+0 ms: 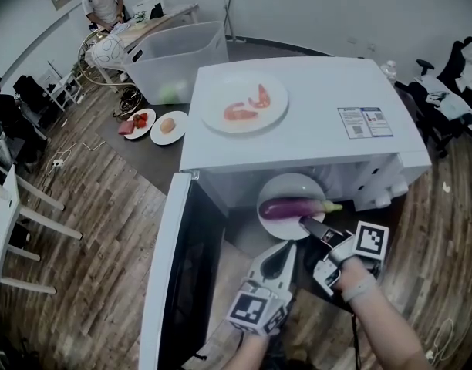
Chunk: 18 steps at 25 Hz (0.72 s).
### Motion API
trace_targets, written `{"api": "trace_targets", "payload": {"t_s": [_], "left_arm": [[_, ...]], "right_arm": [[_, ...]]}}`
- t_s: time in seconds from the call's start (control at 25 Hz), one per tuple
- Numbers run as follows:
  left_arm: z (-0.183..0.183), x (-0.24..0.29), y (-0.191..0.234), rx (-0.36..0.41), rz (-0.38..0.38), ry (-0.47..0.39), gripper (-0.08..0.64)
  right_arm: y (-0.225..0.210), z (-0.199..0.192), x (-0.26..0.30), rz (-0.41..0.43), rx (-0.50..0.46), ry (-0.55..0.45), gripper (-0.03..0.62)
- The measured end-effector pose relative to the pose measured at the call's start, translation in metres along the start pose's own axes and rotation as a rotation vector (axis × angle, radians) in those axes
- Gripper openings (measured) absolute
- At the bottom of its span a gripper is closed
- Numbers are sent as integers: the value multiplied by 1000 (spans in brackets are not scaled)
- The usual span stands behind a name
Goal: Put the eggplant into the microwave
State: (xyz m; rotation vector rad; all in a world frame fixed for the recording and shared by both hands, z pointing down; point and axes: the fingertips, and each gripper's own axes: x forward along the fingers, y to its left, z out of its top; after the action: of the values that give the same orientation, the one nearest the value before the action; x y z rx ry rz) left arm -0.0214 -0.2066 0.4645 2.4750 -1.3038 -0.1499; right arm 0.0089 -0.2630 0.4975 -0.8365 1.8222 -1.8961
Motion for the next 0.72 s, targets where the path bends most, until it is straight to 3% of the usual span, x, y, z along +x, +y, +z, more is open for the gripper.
{"api": "trace_targets", "payload": {"t_s": [0.72], "left_arm": [[-1, 23, 19, -16, 14, 19, 0]], "right_arm": [[2, 11, 25, 1, 29, 8, 21]]}}
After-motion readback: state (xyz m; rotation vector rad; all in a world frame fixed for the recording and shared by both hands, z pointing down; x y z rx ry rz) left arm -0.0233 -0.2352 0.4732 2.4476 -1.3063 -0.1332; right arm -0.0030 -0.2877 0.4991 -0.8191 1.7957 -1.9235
